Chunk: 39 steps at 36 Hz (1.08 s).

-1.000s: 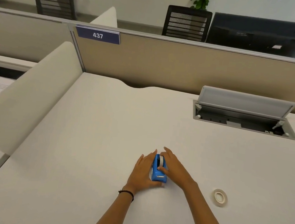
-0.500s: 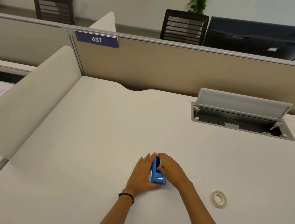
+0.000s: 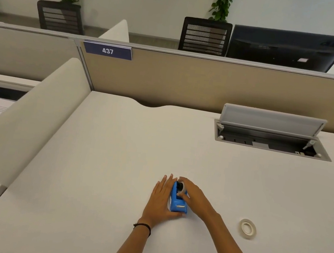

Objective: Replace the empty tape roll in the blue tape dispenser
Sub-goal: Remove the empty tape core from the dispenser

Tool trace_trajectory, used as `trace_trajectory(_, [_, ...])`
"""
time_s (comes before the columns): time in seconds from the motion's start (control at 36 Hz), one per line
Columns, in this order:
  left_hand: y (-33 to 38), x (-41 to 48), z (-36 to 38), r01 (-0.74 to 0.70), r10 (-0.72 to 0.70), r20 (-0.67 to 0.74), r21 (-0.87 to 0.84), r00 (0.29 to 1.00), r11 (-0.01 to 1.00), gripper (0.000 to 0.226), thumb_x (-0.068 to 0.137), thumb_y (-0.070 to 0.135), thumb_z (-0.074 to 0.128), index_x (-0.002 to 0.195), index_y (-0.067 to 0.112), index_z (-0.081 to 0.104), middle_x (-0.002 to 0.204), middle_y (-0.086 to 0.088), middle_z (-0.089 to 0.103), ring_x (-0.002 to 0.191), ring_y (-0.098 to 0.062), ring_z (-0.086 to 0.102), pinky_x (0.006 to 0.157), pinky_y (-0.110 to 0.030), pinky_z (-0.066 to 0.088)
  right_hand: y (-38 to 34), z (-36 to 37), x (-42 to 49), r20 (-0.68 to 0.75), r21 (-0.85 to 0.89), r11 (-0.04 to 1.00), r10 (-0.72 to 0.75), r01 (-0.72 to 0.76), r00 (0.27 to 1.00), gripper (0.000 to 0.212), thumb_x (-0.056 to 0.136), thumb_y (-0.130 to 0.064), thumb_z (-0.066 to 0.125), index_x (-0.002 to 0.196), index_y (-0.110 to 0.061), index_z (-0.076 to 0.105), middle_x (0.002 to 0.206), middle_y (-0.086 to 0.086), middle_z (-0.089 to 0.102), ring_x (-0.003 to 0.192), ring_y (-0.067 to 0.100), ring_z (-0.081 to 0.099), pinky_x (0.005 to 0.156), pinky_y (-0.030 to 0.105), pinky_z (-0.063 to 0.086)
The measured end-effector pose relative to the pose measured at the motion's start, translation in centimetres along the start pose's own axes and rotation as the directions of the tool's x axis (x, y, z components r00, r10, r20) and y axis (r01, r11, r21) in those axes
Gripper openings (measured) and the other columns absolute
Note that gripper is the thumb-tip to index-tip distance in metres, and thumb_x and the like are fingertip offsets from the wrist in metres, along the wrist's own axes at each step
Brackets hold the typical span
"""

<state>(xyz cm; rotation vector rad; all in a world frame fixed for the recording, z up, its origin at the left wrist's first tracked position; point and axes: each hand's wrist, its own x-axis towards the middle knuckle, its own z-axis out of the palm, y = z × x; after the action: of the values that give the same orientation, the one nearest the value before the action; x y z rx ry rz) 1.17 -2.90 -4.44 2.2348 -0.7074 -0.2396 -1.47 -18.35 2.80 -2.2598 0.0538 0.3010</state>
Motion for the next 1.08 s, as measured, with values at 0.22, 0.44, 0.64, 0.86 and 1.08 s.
trace_trajectory(0.22, [-0.3, 0.1, 0.4, 0.008, -0.007, -0.019, 0.027, 1.000, 1.000, 0.104, 0.067, 0.075, 0.058, 0.141, 0.042, -0.006, 0.157, 0.015, 0.000, 0.145, -0.004, -0.010, 0.122, -0.038, 0.000, 1.0, 0.7, -0.5, -0.057, -0.346, 0.933, -0.126, 0.099, 0.990, 0.011, 0.090, -0.037, 0.049, 0.098, -0.036, 0.056, 0.092, -0.009, 0.068, 0.079, -0.001, 0.066, 0.062, 0.013, 0.048])
trace_trajectory(0.44, [-0.4, 0.0, 0.6, 0.014, -0.013, -0.030, 0.029, 0.999, 0.999, 0.103, 0.067, 0.077, 0.056, 0.142, 0.042, -0.005, 0.156, 0.018, 0.001, 0.145, -0.005, -0.007, 0.122, -0.039, 0.002, -0.5, 0.9, -0.1, -0.005, -0.298, 0.949, -0.112, 0.105, 0.994, 0.037, 0.095, -0.008, 0.042, 0.131, -0.001, 0.042, 0.140, 0.023, 0.040, 0.133, 0.037, 0.031, 0.113, 0.042, 0.020])
trace_trajectory(0.64, [-0.2, 0.0, 0.4, 0.010, -0.010, -0.021, 0.033, 1.000, 0.999, 0.101, 0.068, 0.075, 0.056, 0.140, 0.044, -0.009, 0.156, 0.018, 0.001, 0.145, -0.004, -0.008, 0.121, -0.036, -0.001, -1.3, 0.0, 0.5, -0.019, -0.313, 0.944, -0.111, 0.100, 0.994, 0.022, 0.090, -0.013, 0.049, 0.112, -0.015, 0.049, 0.112, 0.004, 0.055, 0.097, 0.015, 0.050, 0.079, 0.016, 0.041])
trace_trajectory(0.86, [0.0, -0.1, 0.1, 0.011, -0.010, -0.016, 0.030, 1.000, 1.000, 0.100, 0.068, 0.077, 0.054, 0.139, 0.044, -0.008, 0.156, 0.017, 0.003, 0.145, -0.004, -0.008, 0.121, -0.034, -0.003, -2.9, 0.2, 0.7, -0.090, -0.360, 0.933, -0.054, 0.018, 0.994, 0.007, 0.095, -0.008, 0.037, 0.099, -0.009, 0.043, 0.113, 0.021, 0.047, 0.085, 0.030, 0.048, 0.075, 0.041, 0.044])
trace_trajectory(1.08, [0.2, -0.1, 0.1, 0.020, -0.020, 0.000, 0.027, 1.000, 0.999, 0.098, 0.069, 0.076, 0.053, 0.140, 0.040, -0.005, 0.155, 0.018, 0.006, 0.143, 0.003, 0.005, 0.120, -0.030, -0.005, -1.4, 0.7, 0.3, -0.009, -0.261, 0.965, 0.027, -0.029, 1.000, 0.037, 0.093, -0.008, 0.040, 0.129, -0.008, 0.038, 0.135, 0.017, 0.043, 0.121, 0.034, 0.043, 0.099, 0.044, 0.039])
